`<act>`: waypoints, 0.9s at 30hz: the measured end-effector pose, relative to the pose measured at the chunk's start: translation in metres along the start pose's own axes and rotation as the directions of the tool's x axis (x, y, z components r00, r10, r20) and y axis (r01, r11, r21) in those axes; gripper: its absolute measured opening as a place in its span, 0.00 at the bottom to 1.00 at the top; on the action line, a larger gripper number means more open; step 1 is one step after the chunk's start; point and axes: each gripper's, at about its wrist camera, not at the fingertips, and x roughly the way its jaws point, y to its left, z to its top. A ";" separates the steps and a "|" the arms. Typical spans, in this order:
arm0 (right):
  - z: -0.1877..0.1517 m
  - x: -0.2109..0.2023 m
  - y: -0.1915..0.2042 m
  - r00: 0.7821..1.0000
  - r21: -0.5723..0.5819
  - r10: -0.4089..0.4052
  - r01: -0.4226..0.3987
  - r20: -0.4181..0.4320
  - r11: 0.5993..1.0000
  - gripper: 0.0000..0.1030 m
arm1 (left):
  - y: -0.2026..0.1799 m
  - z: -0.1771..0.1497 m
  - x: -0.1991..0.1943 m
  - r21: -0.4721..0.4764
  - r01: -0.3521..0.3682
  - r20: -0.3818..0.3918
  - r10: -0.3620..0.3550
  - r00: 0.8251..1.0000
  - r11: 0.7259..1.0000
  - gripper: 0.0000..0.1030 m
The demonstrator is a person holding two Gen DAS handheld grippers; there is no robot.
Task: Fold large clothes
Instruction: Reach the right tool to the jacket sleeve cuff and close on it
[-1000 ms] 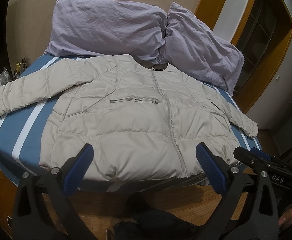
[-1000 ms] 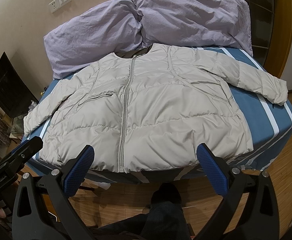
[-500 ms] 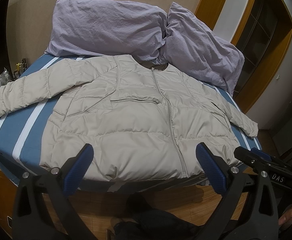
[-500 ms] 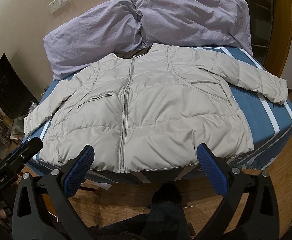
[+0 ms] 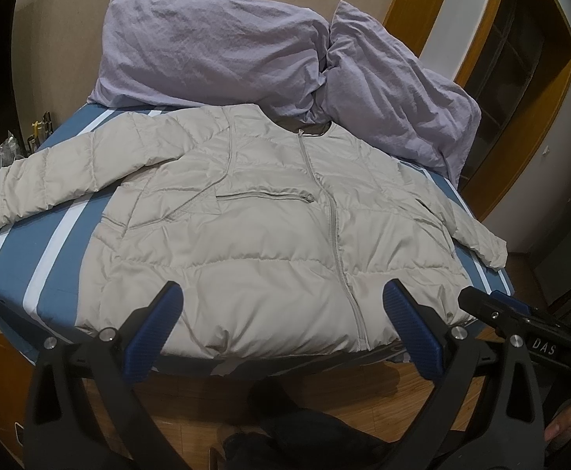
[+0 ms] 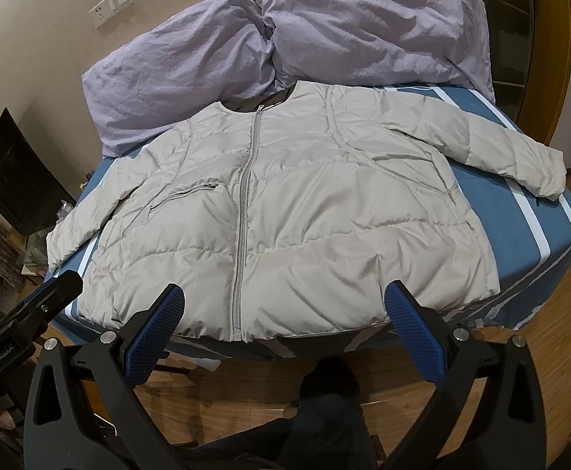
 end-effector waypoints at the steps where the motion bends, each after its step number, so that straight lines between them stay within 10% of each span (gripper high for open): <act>1: 0.000 0.001 0.000 1.000 0.003 -0.001 0.001 -0.002 1.000 0.99 | 0.007 0.002 0.003 -0.002 0.000 -0.002 0.000 1.000 1.000 0.98; 15: 0.040 0.034 -0.063 0.995 0.181 -0.093 0.098 -0.033 0.979 0.99 | 0.005 0.028 0.046 0.002 -0.062 -0.075 0.062 0.995 0.998 0.98; 27: 0.095 0.087 -0.227 0.959 0.483 -0.264 0.279 -0.101 0.830 0.99 | 0.009 0.067 0.116 0.081 -0.136 -0.135 0.146 0.980 0.987 0.98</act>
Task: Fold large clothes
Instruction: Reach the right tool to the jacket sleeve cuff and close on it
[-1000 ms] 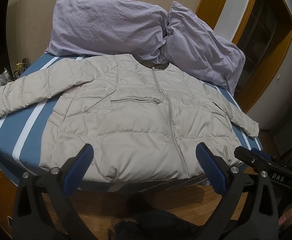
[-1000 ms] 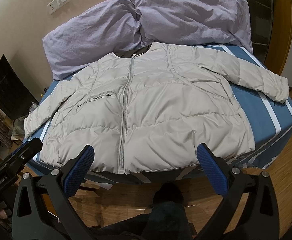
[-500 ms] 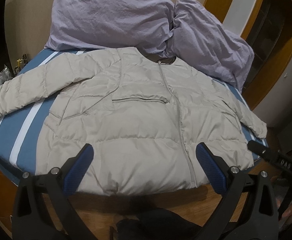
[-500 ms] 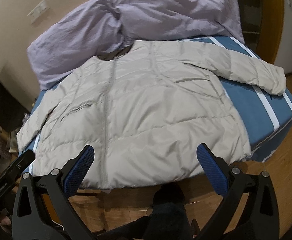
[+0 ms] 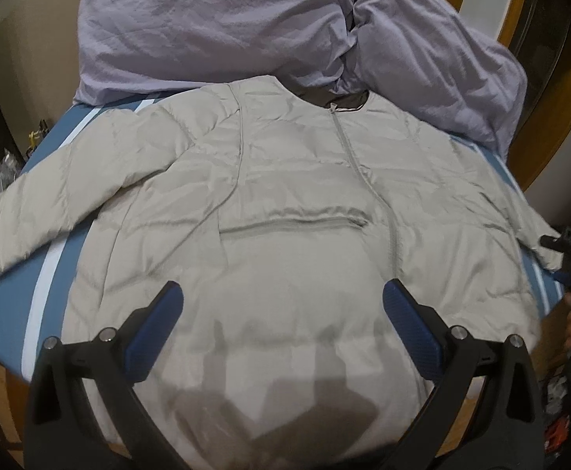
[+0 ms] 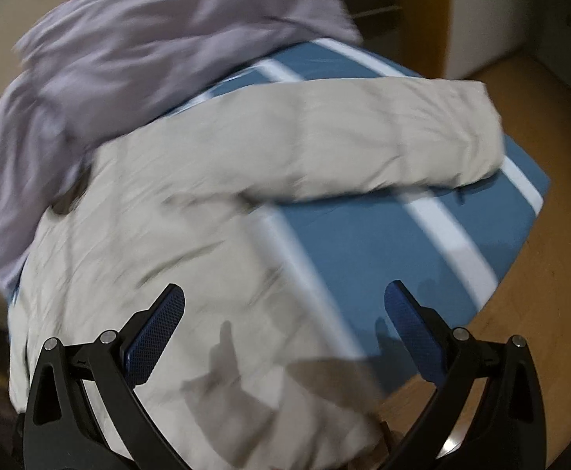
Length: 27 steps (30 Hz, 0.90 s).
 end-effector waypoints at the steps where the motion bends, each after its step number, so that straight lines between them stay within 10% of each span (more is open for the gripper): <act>1: 0.010 0.005 -0.012 1.000 0.033 -0.019 0.019 0.006 0.999 0.99 | -0.001 0.005 0.006 0.009 -0.014 -0.004 0.014 1.000 1.000 0.98; 15: 0.094 0.048 -0.147 0.977 0.412 -0.212 0.182 0.029 0.893 0.79 | -0.001 0.048 0.061 0.034 -0.096 -0.040 0.098 0.994 0.995 0.98; 27: 0.100 0.046 -0.126 0.977 0.287 -0.206 0.181 0.058 0.941 0.18 | 0.001 0.055 0.078 0.015 -0.090 -0.067 0.091 0.994 0.996 0.98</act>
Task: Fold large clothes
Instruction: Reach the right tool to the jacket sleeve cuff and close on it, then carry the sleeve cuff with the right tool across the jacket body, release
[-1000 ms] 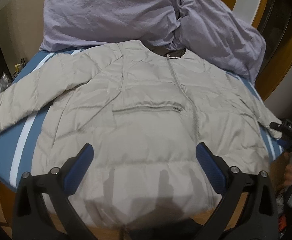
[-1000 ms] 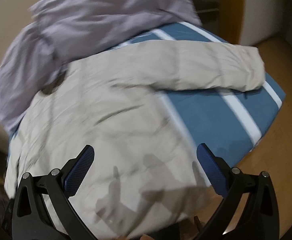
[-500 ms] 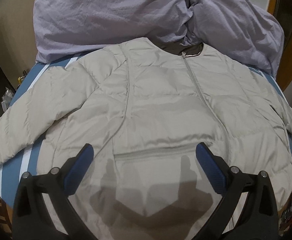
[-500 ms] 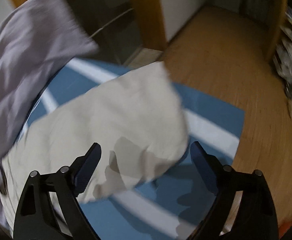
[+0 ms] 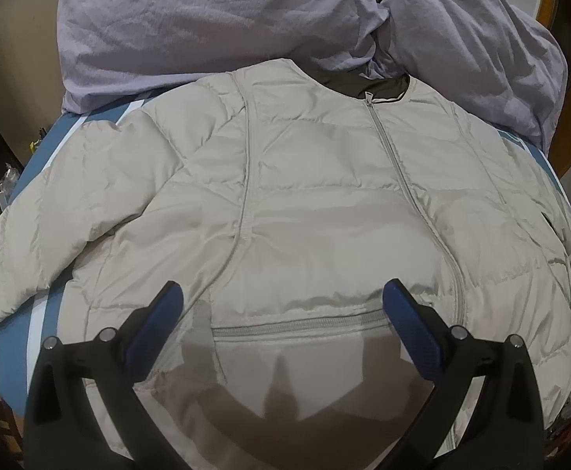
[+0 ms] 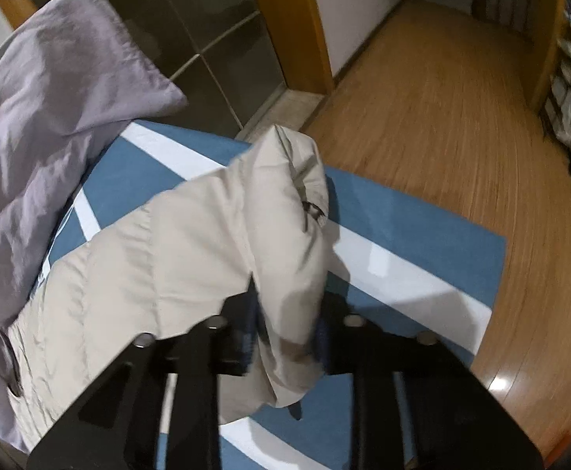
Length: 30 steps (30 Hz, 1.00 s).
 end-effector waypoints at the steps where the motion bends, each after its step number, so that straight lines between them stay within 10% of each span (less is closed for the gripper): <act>1: 0.001 -0.006 0.009 1.000 -0.036 -0.020 0.021 0.022 0.999 0.17 | 0.001 0.001 0.000 -0.003 0.001 0.003 -0.001 1.000 1.000 0.98; 12: -0.009 -0.070 0.155 0.974 -0.340 0.220 -0.187 0.060 0.922 0.16 | 0.020 0.000 -0.014 -0.075 -0.002 0.035 0.004 0.999 0.997 0.98; 17: -0.050 -0.090 0.244 0.933 -0.476 0.355 -0.343 -0.068 0.810 0.16 | 0.033 -0.006 -0.023 -0.113 -0.012 0.048 0.017 0.999 0.994 0.98; 30: -0.195 -0.108 0.386 0.840 -0.634 0.395 -0.541 -0.372 0.553 0.16 | 0.086 -0.027 -0.046 -0.238 -0.075 0.066 0.093 0.993 0.968 0.98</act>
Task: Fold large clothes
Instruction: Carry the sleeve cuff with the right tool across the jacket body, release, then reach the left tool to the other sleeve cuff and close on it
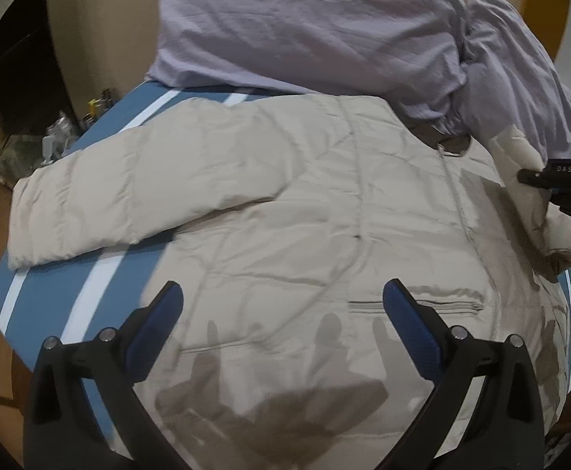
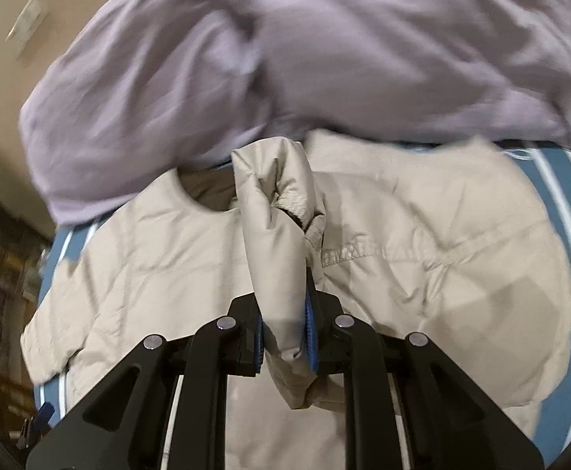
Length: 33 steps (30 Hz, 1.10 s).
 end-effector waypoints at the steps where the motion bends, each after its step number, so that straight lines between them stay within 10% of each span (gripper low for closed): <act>1: 0.000 0.003 0.006 1.000 -0.005 0.011 -0.011 -0.007 1.000 0.16 | 0.004 0.000 -0.001 -0.009 -0.004 0.001 0.004 1.000 1.000 0.98; 13: -0.013 0.056 0.051 0.992 -0.023 0.045 -0.049 -0.120 0.999 0.19 | 0.033 -0.003 -0.002 -0.072 -0.029 -0.003 0.029 1.000 0.997 0.98; 20: -0.016 0.035 0.050 0.987 -0.035 0.142 -0.146 -0.080 0.989 0.49 | 0.043 0.002 0.003 -0.087 -0.034 -0.008 0.033 0.999 0.996 0.98; 24: -0.009 0.018 0.038 0.998 -0.037 0.050 -0.049 0.032 0.998 0.51 | 0.052 0.007 0.005 -0.096 -0.048 -0.007 0.048 0.999 0.994 0.98; 30: -0.021 0.043 0.036 0.999 -0.076 -0.046 0.045 -0.020 0.996 0.51 | 0.074 0.014 0.008 -0.141 -0.077 -0.005 0.077 0.997 0.987 0.98; 33: -0.030 0.057 0.041 0.996 -0.109 -0.085 0.081 -0.029 0.991 0.66 | 0.089 0.016 0.006 -0.173 -0.098 -0.003 0.099 0.995 0.980 0.98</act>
